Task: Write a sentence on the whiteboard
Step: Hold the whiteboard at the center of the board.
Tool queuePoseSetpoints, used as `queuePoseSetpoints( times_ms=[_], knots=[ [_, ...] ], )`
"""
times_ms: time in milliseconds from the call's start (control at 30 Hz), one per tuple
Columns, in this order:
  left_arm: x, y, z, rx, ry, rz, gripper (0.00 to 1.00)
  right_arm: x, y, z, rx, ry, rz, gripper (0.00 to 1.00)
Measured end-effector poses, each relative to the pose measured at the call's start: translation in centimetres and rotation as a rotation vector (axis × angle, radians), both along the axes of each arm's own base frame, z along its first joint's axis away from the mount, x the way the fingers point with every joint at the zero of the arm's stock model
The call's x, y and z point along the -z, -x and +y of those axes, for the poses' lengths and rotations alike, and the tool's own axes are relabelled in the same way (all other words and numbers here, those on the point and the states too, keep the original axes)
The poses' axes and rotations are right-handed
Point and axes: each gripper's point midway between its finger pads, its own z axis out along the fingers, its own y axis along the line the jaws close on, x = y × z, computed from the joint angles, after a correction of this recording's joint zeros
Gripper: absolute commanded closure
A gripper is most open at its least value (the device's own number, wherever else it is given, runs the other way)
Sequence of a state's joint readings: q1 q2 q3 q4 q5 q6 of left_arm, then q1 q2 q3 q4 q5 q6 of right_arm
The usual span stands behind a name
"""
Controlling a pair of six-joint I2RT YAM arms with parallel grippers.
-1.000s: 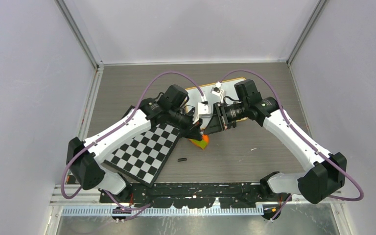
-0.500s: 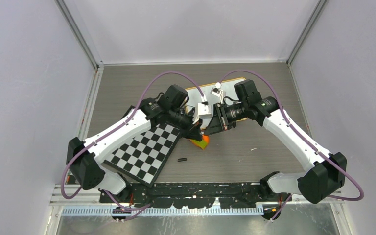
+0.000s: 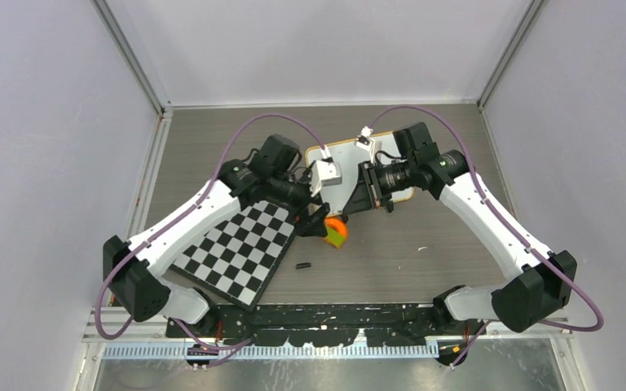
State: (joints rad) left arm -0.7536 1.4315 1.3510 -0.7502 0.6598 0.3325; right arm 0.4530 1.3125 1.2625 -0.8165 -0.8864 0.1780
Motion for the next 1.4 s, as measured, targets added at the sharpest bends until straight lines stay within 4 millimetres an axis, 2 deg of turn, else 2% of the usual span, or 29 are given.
queuePoseSetpoints(
  times_ms=[133, 300, 367, 500, 600, 700, 800, 1000, 1133, 1267, 1400],
  knots=[
    [-1.8, -1.8, 2.4, -0.114, 0.025, -0.017, 0.0, 0.6, -2.2, -1.1, 0.06, 0.077, -0.05, 1.0],
    [-4.2, -4.9, 6.7, -0.338, 0.097, -0.03, 0.0, 1.1, -5.4, -3.3, 0.173, 0.218, -0.174, 1.0],
    [-4.5, -6.4, 8.3, -0.448, 0.112, -0.017, 0.0, 1.3, -6.3, -4.2, 0.217, 0.266, -0.212, 1.0],
    [-3.6, -8.6, 9.9, -0.632, 0.107, 0.027, 0.01, 1.0, -8.1, -5.7, 0.318, 0.296, -0.265, 1.0],
    [-2.8, -9.6, 10.3, -0.702, 0.101, 0.03, 0.0, 0.2, -9.0, -7.0, 0.391, 0.271, -0.331, 1.0],
    [-1.5, -10.0, 10.4, -0.722, 0.088, 0.037, 0.0, -0.4, -8.8, -7.8, 0.422, 0.256, -0.366, 1.0],
    [-0.4, -10.4, 9.9, -0.685, 0.063, 0.051, 0.0, -0.6, -9.1, -7.2, 0.397, 0.234, -0.384, 1.0],
    [2.2, -11.1, 8.3, -0.574, 0.048, 0.133, 0.0, 0.9, -10.2, -5.8, 0.34, 0.222, -0.378, 1.0],
    [2.0, -12.3, 8.2, -0.556, 0.127, 0.187, 0.0, 1.1, -10.7, -4.7, 0.323, 0.214, -0.423, 1.0],
    [0.9, -14.8, 8.8, -0.57, 0.241, 0.212, 0.02, 1.3, -11.0, -3.4, 0.308, 0.209, -0.466, 1.0],
    [1.0, -16.2, 8.8, -0.574, 0.307, 0.236, 0.05, 2.5, -11.6, -2.3, 0.297, 0.221, -0.48, 1.0]
  ],
)
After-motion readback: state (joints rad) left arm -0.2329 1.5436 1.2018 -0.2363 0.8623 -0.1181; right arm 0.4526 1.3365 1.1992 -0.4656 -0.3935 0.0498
